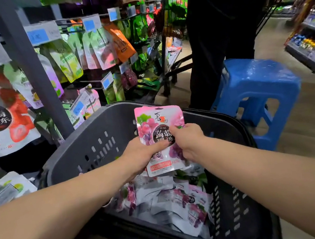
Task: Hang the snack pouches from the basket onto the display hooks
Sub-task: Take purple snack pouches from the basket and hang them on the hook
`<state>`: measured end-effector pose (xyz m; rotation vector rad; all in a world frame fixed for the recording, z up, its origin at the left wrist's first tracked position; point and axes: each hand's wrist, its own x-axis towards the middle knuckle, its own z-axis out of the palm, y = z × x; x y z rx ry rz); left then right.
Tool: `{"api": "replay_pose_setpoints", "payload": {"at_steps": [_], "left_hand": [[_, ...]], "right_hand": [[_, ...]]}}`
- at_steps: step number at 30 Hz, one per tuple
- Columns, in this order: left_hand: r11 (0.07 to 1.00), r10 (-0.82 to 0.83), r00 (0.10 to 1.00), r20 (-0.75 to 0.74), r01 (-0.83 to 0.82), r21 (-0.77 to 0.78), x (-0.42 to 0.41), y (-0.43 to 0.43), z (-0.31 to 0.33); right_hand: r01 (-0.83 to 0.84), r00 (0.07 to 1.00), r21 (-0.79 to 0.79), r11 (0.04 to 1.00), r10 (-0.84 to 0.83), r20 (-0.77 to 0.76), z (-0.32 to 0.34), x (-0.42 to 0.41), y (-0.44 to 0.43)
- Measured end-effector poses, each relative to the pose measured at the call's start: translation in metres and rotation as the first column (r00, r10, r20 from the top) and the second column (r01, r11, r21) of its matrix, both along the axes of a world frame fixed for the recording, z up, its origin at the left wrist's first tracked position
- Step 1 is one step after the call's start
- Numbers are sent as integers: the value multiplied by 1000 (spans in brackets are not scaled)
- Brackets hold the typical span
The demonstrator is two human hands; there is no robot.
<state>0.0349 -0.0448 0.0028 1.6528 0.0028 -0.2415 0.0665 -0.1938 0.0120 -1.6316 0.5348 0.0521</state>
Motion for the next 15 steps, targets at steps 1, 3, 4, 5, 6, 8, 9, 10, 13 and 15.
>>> {"api": "replay_pose_setpoints", "payload": {"at_steps": [1,3,4,5,6,8,9,10,13,15], "left_hand": [[999,27,999,25,-28,37,2,0,-2],[985,72,996,58,-81,154,7,5,-1],[967,79,995,61,-91,237,10,9,-1],[946,71,996,53,-84,313,14,15,-2],[918,67,997,38,-76,390,18,22,-1],[875,58,998,-10,-46,482,26,39,-5],[862,54,998,-38,-27,506,30,47,-9],[844,51,997,-60,-11,537,32,55,-10],[802,45,995,-87,16,597,36,71,-18],[810,51,993,-104,20,586,39,75,-23]], "right_hand": [[-12,1000,-10,1000,12,-2,-3,0,1],[-95,995,-85,992,95,2,-12,1,-3],[-142,990,-148,979,144,2,-17,1,-4],[-187,982,-216,958,188,-16,-22,0,-6],[-241,970,-259,935,235,-52,-29,-3,-7],[-418,908,-348,839,375,-185,-48,-6,-8],[-551,835,-413,726,466,-294,-56,-10,-8],[-666,745,-466,582,532,-401,-66,-15,-7],[-846,524,-464,262,569,-634,-104,-31,-3],[-896,432,-408,174,547,-717,-127,-43,3]]}}
